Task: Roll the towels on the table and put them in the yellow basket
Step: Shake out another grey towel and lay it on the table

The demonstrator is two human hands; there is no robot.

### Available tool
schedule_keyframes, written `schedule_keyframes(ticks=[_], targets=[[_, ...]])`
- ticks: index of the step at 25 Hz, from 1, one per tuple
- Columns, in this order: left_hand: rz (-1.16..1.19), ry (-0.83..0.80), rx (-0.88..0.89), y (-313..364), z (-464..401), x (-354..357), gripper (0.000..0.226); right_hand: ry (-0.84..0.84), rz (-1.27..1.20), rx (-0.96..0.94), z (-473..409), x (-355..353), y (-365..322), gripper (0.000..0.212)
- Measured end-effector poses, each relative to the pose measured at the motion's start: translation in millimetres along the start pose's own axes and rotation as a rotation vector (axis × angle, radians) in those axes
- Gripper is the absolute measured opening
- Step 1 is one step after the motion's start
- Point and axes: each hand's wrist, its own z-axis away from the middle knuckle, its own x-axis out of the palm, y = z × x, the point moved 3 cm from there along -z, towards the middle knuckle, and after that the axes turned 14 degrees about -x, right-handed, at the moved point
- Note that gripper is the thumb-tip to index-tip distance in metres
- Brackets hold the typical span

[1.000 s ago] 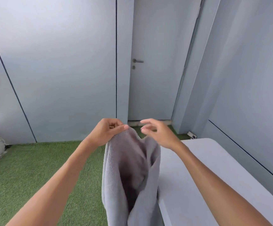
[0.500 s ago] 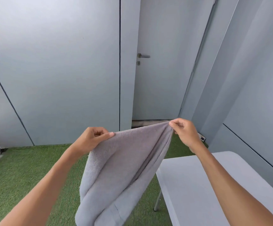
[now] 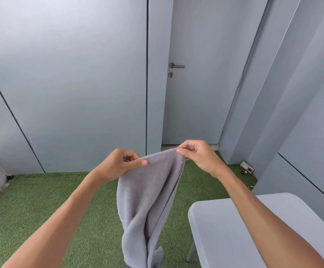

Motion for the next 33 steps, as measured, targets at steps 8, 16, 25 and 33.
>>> schedule_keyframes(ticks=[8, 16, 25, 33], targets=[[-0.032, -0.028, 0.122, 40, -18, 17, 0.03, -0.279, -0.034, 0.033, 0, 39, 7, 0.017], [0.055, -0.057, -0.056, -4, -14, 11, 0.033, 0.03, -0.012, 0.066, -3, -30, 20, 0.007], [-0.272, -0.003, 0.184, 39, -17, 19, 0.029, -0.344, -0.078, 0.104, 6, 49, 1, 0.021], [-0.054, 0.072, -0.012, -8, 2, -18, 0.042, 0.039, -0.063, 0.08, 6, -5, 12, 0.016]])
